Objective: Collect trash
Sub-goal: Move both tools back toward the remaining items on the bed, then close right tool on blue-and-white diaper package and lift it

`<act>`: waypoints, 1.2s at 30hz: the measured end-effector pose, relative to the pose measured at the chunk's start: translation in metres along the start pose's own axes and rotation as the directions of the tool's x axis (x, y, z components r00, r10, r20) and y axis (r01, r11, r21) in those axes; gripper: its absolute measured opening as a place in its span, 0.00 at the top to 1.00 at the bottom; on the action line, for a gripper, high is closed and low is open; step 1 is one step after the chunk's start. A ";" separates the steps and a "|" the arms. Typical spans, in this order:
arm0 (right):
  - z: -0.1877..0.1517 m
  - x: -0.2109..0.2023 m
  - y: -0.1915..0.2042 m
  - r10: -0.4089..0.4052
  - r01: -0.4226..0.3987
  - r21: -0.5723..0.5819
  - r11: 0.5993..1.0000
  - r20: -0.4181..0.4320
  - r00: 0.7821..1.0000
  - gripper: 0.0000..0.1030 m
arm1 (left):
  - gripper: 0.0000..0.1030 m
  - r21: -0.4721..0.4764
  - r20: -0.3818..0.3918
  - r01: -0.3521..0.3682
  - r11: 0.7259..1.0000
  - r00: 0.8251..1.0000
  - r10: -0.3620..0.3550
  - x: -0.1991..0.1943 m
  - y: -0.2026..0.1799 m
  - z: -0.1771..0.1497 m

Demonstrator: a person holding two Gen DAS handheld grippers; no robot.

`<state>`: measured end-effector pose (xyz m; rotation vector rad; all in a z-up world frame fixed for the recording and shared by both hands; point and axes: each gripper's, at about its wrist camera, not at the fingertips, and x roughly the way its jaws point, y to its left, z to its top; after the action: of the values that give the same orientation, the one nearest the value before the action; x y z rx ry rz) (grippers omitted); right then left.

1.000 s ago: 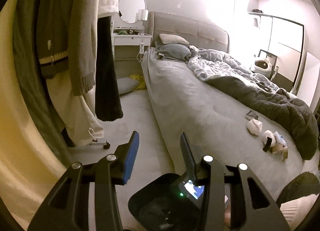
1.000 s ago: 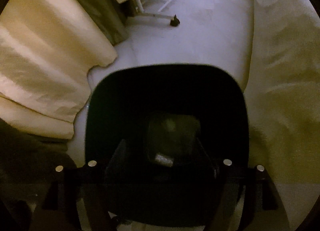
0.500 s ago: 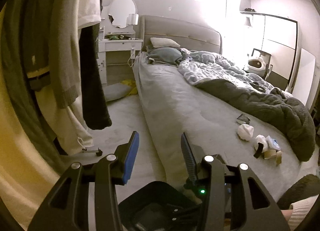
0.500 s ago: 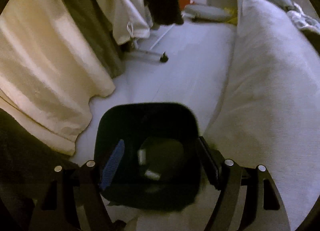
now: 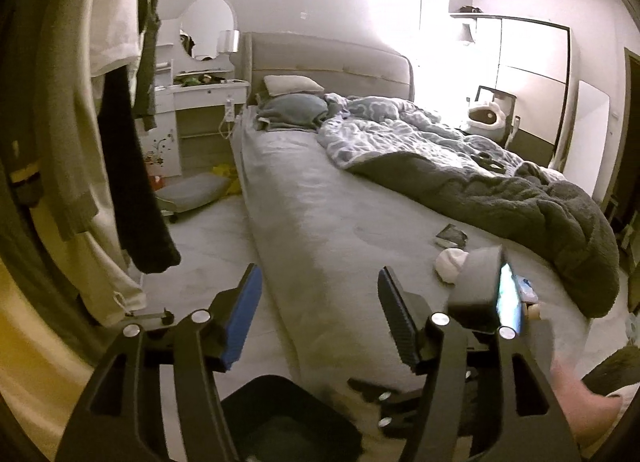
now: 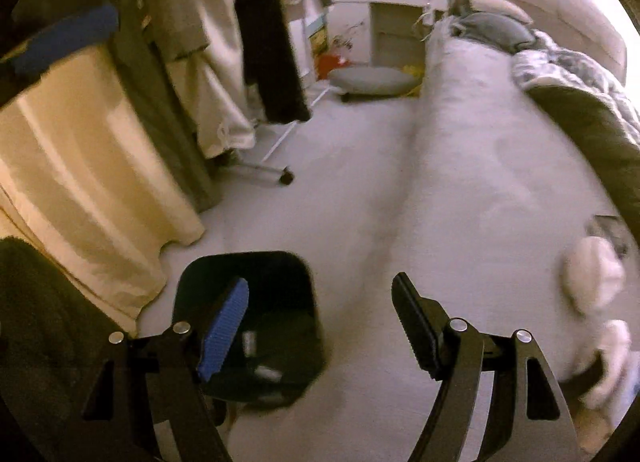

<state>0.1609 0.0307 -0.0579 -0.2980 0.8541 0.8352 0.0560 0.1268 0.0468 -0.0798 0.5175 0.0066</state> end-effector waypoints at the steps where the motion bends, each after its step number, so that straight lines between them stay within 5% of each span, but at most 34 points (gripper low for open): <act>1: -0.001 -0.006 -0.006 -0.010 0.009 0.006 1.000 0.008 1.000 0.27 | 0.36 0.000 -0.003 0.005 1.000 1.000 -0.005 0.003 -0.003 0.000; 15: -0.023 -0.084 -0.111 -0.171 0.148 0.218 0.965 0.091 0.981 0.21 | 0.25 0.033 -0.059 0.097 0.995 0.994 -0.095 0.037 -0.058 -0.004; 26: -0.058 -0.106 -0.174 -0.250 0.194 0.452 0.871 0.067 0.966 0.05 | 0.25 0.132 -0.128 0.169 0.977 0.980 -0.153 0.062 -0.110 -0.024; 36: -0.084 -0.105 -0.208 -0.298 0.246 0.553 0.796 0.006 0.954 0.05 | 0.25 0.202 -0.191 0.245 0.948 0.960 -0.207 0.078 -0.149 -0.042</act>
<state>0.2326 -0.2060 -0.0493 0.1272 0.9000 0.3029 0.1069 -0.0266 -0.0170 0.0829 0.6724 -0.2860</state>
